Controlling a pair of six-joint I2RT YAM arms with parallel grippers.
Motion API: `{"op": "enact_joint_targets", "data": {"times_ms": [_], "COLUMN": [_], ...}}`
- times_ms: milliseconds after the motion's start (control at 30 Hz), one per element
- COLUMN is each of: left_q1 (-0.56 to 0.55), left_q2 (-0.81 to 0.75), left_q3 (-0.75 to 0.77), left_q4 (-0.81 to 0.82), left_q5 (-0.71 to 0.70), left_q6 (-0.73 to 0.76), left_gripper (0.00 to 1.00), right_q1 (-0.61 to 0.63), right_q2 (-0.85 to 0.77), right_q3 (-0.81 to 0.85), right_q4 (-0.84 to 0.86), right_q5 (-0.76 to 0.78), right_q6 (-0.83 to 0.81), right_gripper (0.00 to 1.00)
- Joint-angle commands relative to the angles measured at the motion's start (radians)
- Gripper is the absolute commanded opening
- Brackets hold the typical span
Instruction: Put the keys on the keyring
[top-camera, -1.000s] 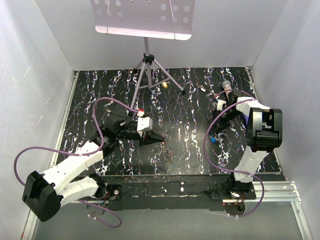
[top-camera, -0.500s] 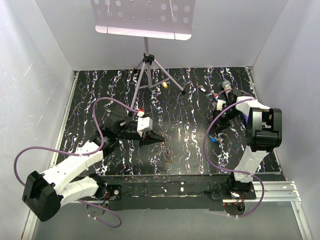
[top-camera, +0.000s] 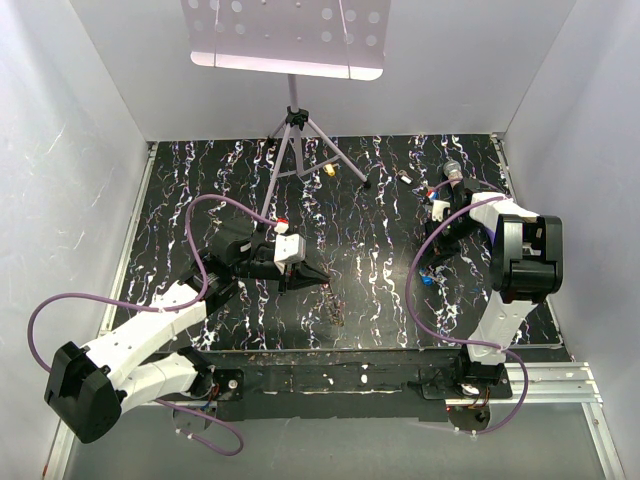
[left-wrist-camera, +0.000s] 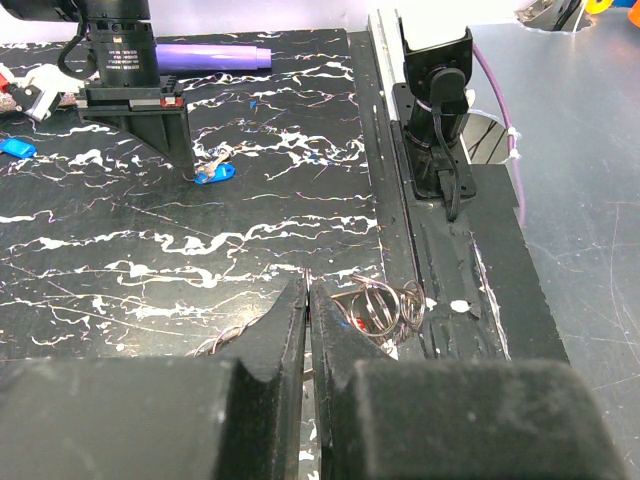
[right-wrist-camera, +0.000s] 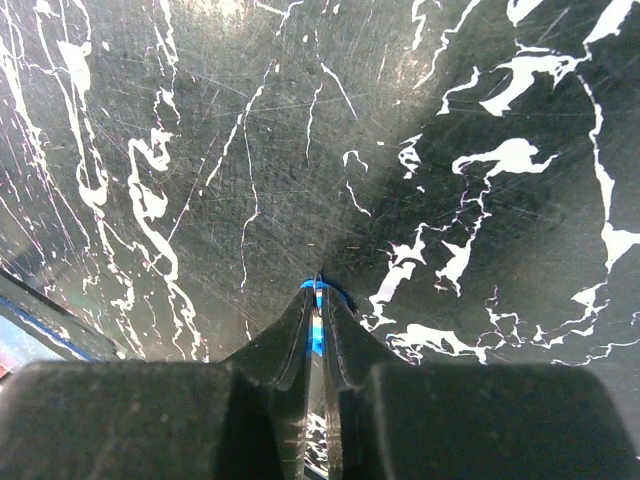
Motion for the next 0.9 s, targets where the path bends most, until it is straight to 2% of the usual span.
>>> {"op": "enact_joint_targets", "data": {"times_ms": [0, 267, 500, 633, 733, 867], "left_q1": [0.004, 0.004, 0.004, 0.015, 0.032, 0.035], "left_q2": [-0.01, -0.012, -0.033, -0.082, -0.114, -0.136], "left_q3": [0.042, 0.042, 0.036, 0.01, 0.004, 0.05], "left_q4": [0.012, 0.007, 0.002, 0.094, 0.195, 0.249], "left_q5": [0.011, 0.011, -0.009, -0.017, -0.003, 0.003], "left_q6": [0.013, 0.016, 0.032, -0.007, -0.066, -0.07], "left_gripper": [0.0, 0.0, 0.0, 0.0, 0.0, 0.0], "right_q1": [0.009, 0.009, 0.002, 0.005, 0.012, 0.047], "right_q2": [0.01, 0.009, -0.051, -0.157, -0.246, -0.347], "right_q3": [0.035, 0.033, 0.061, 0.192, 0.33, 0.504], "right_q4": [-0.019, -0.02, -0.071, -0.222, -0.405, -0.571], "right_q5": [0.009, 0.011, -0.165, -0.273, -0.343, -0.418], "right_q6": [-0.006, -0.016, -0.101, -0.254, -0.403, -0.59], "right_gripper": [0.13, 0.01, 0.01, 0.01, 0.01, 0.01]}}
